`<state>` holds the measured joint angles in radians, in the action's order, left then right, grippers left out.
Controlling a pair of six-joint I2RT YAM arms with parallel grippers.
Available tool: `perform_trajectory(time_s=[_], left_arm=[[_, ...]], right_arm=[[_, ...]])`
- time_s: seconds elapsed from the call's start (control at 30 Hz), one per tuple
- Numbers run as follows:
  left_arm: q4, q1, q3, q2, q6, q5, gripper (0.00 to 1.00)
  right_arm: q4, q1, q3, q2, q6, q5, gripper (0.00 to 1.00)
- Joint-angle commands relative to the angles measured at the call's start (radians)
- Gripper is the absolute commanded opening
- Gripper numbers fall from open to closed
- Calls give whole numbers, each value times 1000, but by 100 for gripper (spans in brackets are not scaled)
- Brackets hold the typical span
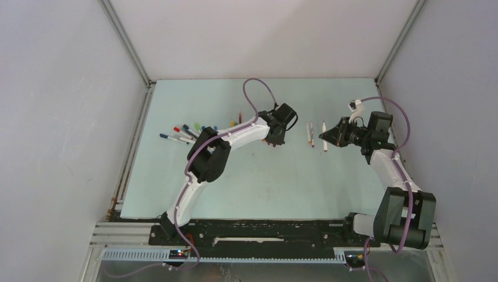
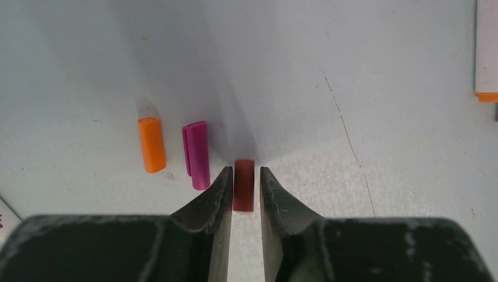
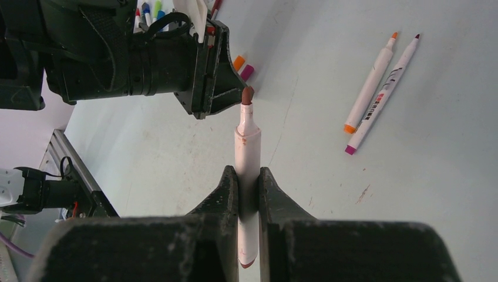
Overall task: Open the pen caps
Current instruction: Place the pen cap at the center of the board, then place the pen at the center of the board.
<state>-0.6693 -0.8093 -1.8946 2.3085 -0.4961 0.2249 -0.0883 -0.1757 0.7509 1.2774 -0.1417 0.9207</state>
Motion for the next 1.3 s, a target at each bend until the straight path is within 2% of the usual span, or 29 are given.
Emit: perform_trajectory(time_s=[0.0,0.2,0.3,0.53,0.73,0.9,1.0,1.1,1.2,1.27], left_arm=[[-10,3,-59,-10,18,26,26],[-6,3,-59,-75,30,30,29],[47,2,2,-182,42,14,31],[344,1,465,-620,51,-8,37],[541,2,892,-944,21,52,43],[652,2,1110,-1148,-43,86,54],[708,1,1188,-1228,-67,139,58],[735,1,1239,-1280,-76,214,70],[744,3,1264,-1297,-87,270,88],[740,9,1269,-1292,-96,279,92]], right_arm=[[23,-10,44,4,4,20,0],[16,-26,44,2,18,19,0],[-3,-27,44,1,71,12,0],[-61,-16,81,61,131,-79,0],[-58,12,126,121,39,-233,3],[-113,104,218,220,9,-428,7],[-160,120,283,301,-12,-481,8],[-193,117,334,371,-22,-533,8],[-218,124,373,434,-23,-539,8],[-236,133,395,465,-27,-544,8]])
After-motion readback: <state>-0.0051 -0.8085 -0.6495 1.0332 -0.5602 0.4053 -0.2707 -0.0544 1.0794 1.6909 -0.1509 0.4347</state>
